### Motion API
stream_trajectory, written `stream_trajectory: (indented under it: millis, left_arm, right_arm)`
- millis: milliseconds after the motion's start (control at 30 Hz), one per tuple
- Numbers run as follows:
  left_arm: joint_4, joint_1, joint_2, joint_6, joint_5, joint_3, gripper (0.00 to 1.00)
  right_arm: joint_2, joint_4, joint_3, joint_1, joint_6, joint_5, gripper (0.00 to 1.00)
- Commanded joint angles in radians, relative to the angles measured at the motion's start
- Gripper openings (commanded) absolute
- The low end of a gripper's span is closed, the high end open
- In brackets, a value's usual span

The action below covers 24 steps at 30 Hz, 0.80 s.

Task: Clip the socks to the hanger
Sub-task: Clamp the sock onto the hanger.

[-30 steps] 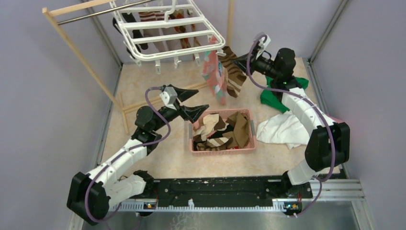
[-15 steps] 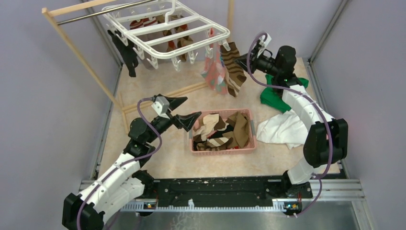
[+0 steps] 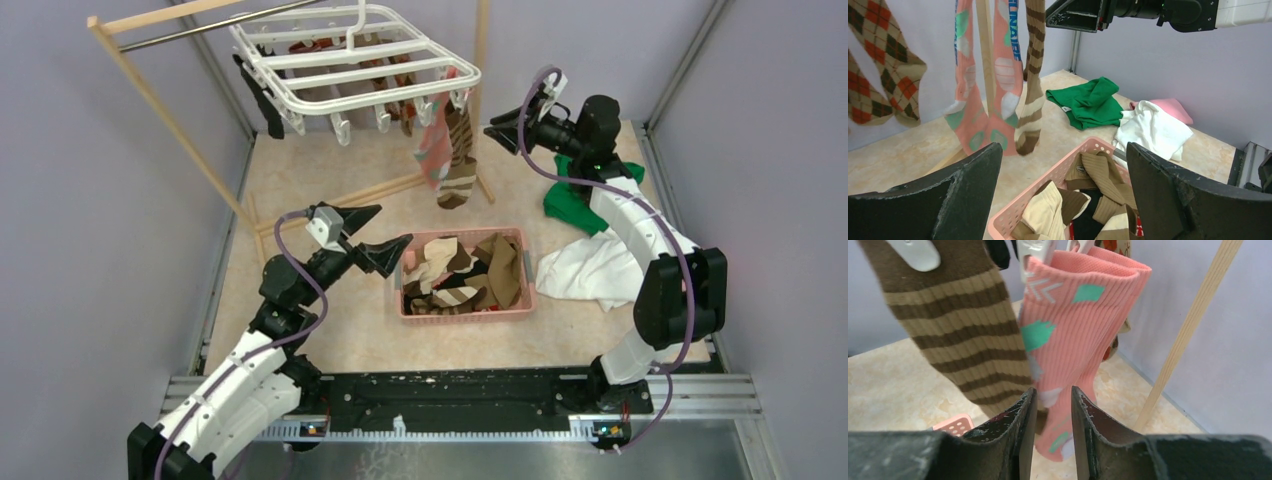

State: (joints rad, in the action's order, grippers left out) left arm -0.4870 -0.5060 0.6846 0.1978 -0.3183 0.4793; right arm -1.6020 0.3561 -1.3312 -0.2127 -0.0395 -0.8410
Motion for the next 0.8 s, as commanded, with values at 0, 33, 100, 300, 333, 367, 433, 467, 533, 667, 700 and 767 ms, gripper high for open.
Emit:
stream_trajectory:
  millis: [0,33,100,300,333,367,433,467,533,667,700,767]
  left_arm:
    - [0.016,-0.005,-0.031,-0.012,0.024,-0.005,0.99]
    - [0.02,-0.005,-0.036,-0.014,0.025,-0.005,0.99]
    - [0.027,-0.004,-0.044,-0.014,0.031,-0.007,0.99]
    - [0.037,-0.004,-0.048,-0.023,0.048,-0.011,0.99]
    - [0.037,-0.004,-0.047,-0.027,0.055,-0.013,0.99]
    - [0.036,-0.005,-0.044,-0.035,0.064,-0.013,0.99]
    - [0.034,-0.004,-0.032,-0.056,0.076,-0.009,0.99]
    - [0.034,-0.004,-0.024,-0.068,0.082,-0.007,0.98]
    - [0.034,-0.004,-0.005,-0.096,0.089,0.001,0.97]
    - [0.03,-0.002,0.039,-0.154,0.113,0.019,0.93]
    - [0.023,-0.003,0.051,-0.169,0.114,0.023,0.92]
    - [0.009,-0.001,0.08,-0.188,0.114,0.034,0.89]
  right_arm:
    - [0.025,0.047,-0.025,0.012,-0.02,-0.032,0.32]
    - [0.027,0.049,-0.023,0.012,-0.024,-0.036,0.32]
    - [0.036,0.054,-0.017,0.012,-0.03,-0.055,0.34]
    - [0.062,0.068,0.015,0.013,-0.048,-0.113,0.36]
    - [0.068,0.07,0.021,0.013,-0.052,-0.122,0.36]
    - [0.073,0.073,0.033,0.013,-0.055,-0.131,0.36]
    - [0.085,0.079,0.053,0.014,-0.063,-0.15,0.36]
    - [0.09,0.083,0.063,0.013,-0.067,-0.159,0.37]
    - [0.102,0.085,0.08,0.012,-0.074,-0.172,0.37]
    - [0.125,0.089,0.108,0.013,-0.08,-0.191,0.38]
    - [0.129,0.09,0.112,0.013,-0.083,-0.197,0.38]
    - [0.138,0.095,0.125,0.013,-0.09,-0.212,0.38]
